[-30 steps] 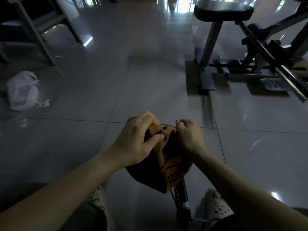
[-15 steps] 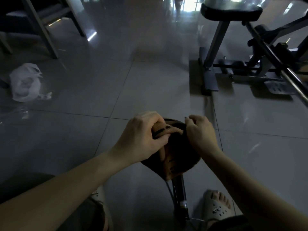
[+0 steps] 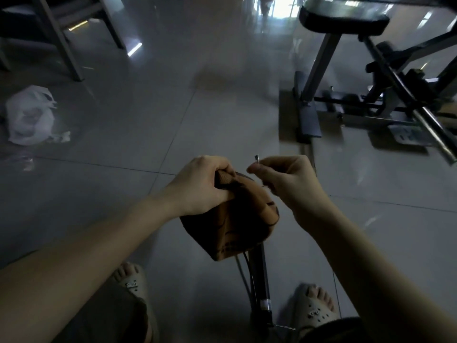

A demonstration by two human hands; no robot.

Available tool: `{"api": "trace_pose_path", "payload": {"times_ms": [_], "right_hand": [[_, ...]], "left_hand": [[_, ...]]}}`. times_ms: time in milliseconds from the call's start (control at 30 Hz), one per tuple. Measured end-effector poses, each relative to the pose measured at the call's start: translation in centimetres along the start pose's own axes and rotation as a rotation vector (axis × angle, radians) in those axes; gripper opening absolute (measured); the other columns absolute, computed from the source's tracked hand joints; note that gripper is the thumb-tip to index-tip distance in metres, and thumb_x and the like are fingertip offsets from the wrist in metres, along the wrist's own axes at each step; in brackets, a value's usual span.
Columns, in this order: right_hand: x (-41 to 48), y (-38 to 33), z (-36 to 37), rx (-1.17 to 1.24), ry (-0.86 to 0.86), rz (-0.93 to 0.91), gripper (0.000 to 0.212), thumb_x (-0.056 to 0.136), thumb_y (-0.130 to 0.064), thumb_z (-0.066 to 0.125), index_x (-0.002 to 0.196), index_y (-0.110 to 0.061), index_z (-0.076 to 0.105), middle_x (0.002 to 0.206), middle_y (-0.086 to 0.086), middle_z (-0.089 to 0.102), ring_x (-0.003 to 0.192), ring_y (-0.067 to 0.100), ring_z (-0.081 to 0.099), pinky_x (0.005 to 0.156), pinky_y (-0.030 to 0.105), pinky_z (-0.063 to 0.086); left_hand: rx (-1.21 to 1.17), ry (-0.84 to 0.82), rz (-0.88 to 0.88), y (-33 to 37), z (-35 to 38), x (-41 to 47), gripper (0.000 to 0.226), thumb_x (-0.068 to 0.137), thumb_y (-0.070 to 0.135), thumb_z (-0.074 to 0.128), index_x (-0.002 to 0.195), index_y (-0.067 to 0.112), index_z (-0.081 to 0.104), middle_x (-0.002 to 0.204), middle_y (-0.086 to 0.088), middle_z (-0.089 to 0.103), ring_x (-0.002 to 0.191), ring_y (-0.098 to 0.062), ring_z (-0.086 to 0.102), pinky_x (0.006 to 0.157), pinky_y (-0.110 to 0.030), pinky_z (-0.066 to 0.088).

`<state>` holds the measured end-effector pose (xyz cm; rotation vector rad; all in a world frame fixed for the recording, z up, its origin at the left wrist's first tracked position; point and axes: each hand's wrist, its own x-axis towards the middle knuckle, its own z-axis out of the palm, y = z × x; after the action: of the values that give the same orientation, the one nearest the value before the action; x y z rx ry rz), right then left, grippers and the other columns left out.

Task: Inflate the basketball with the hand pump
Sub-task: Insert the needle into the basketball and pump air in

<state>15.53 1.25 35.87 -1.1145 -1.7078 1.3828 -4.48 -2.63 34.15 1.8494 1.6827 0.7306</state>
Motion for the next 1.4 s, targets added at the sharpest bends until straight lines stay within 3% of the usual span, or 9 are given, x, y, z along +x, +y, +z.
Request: {"api": "trace_pose_path", "payload": {"times_ms": [100,267,433,600,767,933,1067,1267,1400], "right_hand": [[0.2,0.1,0.0,0.061,-0.137,0.017,0.018,0.094,-0.014,0.064,0.086,0.000,0.072,0.076,0.016,0.069,0.068,0.030,0.060,0.067,0.039,0.046],[0.1,0.1,0.4,0.173,-0.189,0.104,0.014,0.094,-0.005,0.060,0.098,0.005,0.068,0.088,0.019,0.074,0.078,0.029,0.072,0.071,0.031,0.059],[0.4,0.3,0.7,0.534,-0.160,0.385,0.022,0.095,-0.003,0.054,0.114,0.007,0.058,0.076,0.016,0.066,0.057,0.020,0.057,0.054,0.025,0.050],[0.7,0.3,0.6,0.586,-0.115,0.411,0.016,0.093,0.000,0.050,0.107,0.002,0.058,0.075,0.017,0.060,0.053,0.021,0.050,0.047,0.026,0.048],[1.0,0.9,0.8,0.498,-0.099,0.467,0.015,0.092,0.000,0.052,0.102,0.002,0.063,0.070,0.011,0.057,0.051,0.015,0.046,0.041,0.021,0.040],[1.0,1.2,0.9,0.533,-0.073,0.528,0.030,0.093,-0.003,0.044,0.109,0.006,0.067,0.073,0.009,0.061,0.055,0.013,0.046,0.042,0.020,0.036],[0.8,0.8,0.8,0.513,-0.140,0.494,0.034,0.098,0.003,0.035,0.114,0.006,0.065,0.078,0.013,0.064,0.059,0.017,0.055,0.047,0.023,0.044],[0.5,0.9,1.2,0.293,-0.145,0.386,0.023,0.098,-0.004,0.053,0.119,-0.009,0.059,0.085,0.009,0.074,0.067,0.018,0.065,0.062,0.027,0.056],[0.5,1.1,2.2,0.061,-0.040,0.322,0.011,0.100,-0.013,0.054,0.106,-0.009,0.062,0.061,-0.002,0.062,0.046,0.004,0.055,0.044,0.016,0.042]], "left_hand": [[0.019,-0.023,-0.033,-0.2,-0.5,0.3,0.024,0.076,0.028,0.083,0.098,0.028,0.072,0.089,0.009,0.069,0.084,-0.011,0.066,0.076,-0.044,0.058],[-0.026,0.016,-0.068,-0.4,-0.5,0.3,0.017,0.075,0.023,0.081,0.088,0.028,0.071,0.084,0.008,0.069,0.079,-0.011,0.066,0.071,-0.044,0.059],[-0.083,0.094,-0.090,-0.5,-0.2,-0.1,0.019,0.074,0.026,0.084,0.086,0.026,0.070,0.081,0.010,0.070,0.076,-0.005,0.065,0.067,-0.031,0.056],[-0.126,0.070,-0.068,-0.2,-0.3,-0.6,0.019,0.076,0.025,0.082,0.090,0.025,0.069,0.081,0.009,0.069,0.074,-0.005,0.065,0.063,-0.025,0.053],[-0.089,0.086,-0.095,-0.2,-0.1,-0.8,0.022,0.073,0.030,0.086,0.088,0.026,0.069,0.083,0.009,0.069,0.076,-0.007,0.065,0.066,-0.030,0.055],[-0.010,0.094,-0.130,-0.9,-0.1,-0.7,0.025,0.072,0.035,0.086,0.088,0.026,0.069,0.087,0.009,0.067,0.081,-0.009,0.064,0.067,-0.030,0.053],[0.082,0.108,-0.104,-1.2,0.0,-0.7,0.025,0.073,0.035,0.084,0.088,0.024,0.068,0.087,0.010,0.066,0.083,-0.010,0.062,0.068,-0.028,0.049],[0.176,0.127,-0.057,-2.2,0.1,-0.6,0.026,0.074,0.042,0.080,0.090,0.029,0.065,0.091,0.011,0.064,0.092,-0.016,0.059,0.073,-0.033,0.050],[0.180,0.123,-0.030,-2.3,0.1,-0.6,0.025,0.074,0.042,0.079,0.091,0.029,0.066,0.093,0.011,0.065,0.094,-0.016,0.060,0.081,-0.038,0.053]]}}
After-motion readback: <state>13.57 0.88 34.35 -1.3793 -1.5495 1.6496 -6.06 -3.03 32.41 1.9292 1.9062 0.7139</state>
